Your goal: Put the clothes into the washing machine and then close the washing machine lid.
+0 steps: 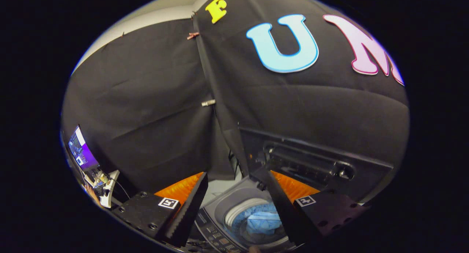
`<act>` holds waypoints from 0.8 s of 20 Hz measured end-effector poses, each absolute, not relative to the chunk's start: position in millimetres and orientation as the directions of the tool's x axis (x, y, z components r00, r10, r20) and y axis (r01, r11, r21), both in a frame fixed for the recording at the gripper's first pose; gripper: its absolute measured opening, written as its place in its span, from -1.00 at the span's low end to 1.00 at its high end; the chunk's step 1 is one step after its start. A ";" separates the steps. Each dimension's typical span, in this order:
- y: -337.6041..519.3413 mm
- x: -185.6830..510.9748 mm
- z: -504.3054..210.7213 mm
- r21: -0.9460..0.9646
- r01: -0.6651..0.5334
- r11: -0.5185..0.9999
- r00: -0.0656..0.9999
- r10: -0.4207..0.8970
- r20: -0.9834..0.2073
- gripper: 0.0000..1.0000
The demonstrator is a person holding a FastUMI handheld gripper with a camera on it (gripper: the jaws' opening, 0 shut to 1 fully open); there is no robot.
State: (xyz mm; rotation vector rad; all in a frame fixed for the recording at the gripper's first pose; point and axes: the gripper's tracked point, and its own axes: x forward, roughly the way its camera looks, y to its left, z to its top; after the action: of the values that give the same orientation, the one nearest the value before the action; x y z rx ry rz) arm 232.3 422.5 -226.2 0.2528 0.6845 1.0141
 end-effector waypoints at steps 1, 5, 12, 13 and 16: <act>421.7 241.5 -221.4 0.490 -0.690 0.533 0.383 0.843 -0.378 0.98; 405.2 283.5 -206.0 0.432 -0.647 0.629 0.562 0.776 -0.288 0.98; 352.3 351.7 -214.2 0.316 -0.433 0.844 0.801 0.521 -0.294 0.97; 345.7 357.1 -217.7 0.312 -0.402 0.861 0.816 0.491 -0.306 0.97; 329.3 374.9 -240.8 0.278 -0.296 0.914 0.843 0.387 -0.375 0.98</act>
State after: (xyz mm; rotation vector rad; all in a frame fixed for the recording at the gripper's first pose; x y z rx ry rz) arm 374.9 329.3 -240.8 0.2137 0.4393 0.3632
